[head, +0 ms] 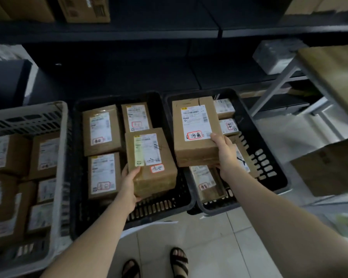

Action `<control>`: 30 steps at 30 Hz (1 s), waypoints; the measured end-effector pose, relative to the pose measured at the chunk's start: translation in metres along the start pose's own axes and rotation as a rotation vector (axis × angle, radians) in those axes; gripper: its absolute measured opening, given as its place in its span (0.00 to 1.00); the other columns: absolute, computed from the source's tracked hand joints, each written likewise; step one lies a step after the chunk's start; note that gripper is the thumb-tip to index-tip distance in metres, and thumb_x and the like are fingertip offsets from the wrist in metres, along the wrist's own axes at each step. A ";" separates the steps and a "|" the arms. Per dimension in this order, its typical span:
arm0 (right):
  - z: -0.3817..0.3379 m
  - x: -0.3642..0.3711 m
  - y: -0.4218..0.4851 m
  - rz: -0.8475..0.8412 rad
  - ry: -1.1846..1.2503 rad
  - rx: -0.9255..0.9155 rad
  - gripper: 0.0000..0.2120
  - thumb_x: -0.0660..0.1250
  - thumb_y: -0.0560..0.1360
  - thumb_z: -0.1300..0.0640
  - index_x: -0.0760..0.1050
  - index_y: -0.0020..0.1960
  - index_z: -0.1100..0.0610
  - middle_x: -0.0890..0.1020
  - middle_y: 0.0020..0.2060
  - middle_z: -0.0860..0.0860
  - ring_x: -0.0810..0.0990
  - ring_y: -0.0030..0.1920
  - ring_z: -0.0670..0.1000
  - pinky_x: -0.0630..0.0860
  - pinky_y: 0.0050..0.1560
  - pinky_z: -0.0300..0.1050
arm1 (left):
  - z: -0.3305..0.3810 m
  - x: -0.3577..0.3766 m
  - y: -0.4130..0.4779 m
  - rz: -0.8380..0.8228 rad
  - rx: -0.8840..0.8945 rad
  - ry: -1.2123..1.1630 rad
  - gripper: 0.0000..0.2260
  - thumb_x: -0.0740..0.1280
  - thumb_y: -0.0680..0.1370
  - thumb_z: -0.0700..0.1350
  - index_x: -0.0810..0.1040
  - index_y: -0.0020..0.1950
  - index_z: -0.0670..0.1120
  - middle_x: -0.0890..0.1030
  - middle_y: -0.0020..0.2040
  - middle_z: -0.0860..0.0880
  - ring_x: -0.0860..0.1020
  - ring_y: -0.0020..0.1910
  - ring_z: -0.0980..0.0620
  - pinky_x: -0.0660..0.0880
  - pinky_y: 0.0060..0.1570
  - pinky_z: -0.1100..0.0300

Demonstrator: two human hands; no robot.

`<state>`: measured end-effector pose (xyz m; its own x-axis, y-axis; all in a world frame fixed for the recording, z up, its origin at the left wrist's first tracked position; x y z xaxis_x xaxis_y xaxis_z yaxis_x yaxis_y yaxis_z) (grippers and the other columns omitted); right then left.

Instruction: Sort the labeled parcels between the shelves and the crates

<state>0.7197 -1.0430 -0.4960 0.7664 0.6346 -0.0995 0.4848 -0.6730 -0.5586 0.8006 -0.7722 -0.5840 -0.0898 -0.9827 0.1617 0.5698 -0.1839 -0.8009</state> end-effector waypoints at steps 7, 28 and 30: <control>0.016 -0.004 0.026 -0.059 0.011 0.011 0.33 0.67 0.71 0.41 0.64 0.73 0.49 0.75 0.57 0.51 0.76 0.57 0.53 0.72 0.64 0.59 | -0.001 -0.009 0.022 0.374 0.262 0.734 0.31 0.64 0.78 0.46 0.52 0.77 0.54 0.59 0.75 0.42 0.64 0.71 0.39 0.66 0.67 0.42; 0.030 -0.017 0.040 -0.151 0.050 -0.019 0.31 0.67 0.74 0.43 0.63 0.73 0.49 0.76 0.57 0.51 0.76 0.57 0.52 0.73 0.64 0.57 | -0.025 0.084 0.032 0.004 0.308 1.862 0.41 0.61 0.77 0.38 0.36 0.73 0.66 0.32 0.76 0.48 0.35 0.74 0.36 0.48 0.66 0.27; 0.023 -0.020 0.034 -0.165 0.023 -0.052 0.29 0.66 0.75 0.46 0.63 0.74 0.51 0.76 0.56 0.49 0.76 0.56 0.51 0.73 0.64 0.56 | -0.017 0.085 0.033 -0.034 0.275 1.851 0.35 0.60 0.78 0.43 0.41 0.75 0.63 0.38 0.78 0.48 0.40 0.76 0.38 0.49 0.68 0.29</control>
<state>0.7115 -1.0697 -0.5318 0.6834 0.7300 0.0092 0.6259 -0.5793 -0.5222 0.7982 -0.8620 -0.6063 -0.6528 0.2134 -0.7268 0.6306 -0.3785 -0.6775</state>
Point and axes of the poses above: each hand's wrist, its own y-axis towards the middle knuckle, its own x-axis out of the palm, z = x × y, the point moved 7 cm from there along y, towards the middle knuckle
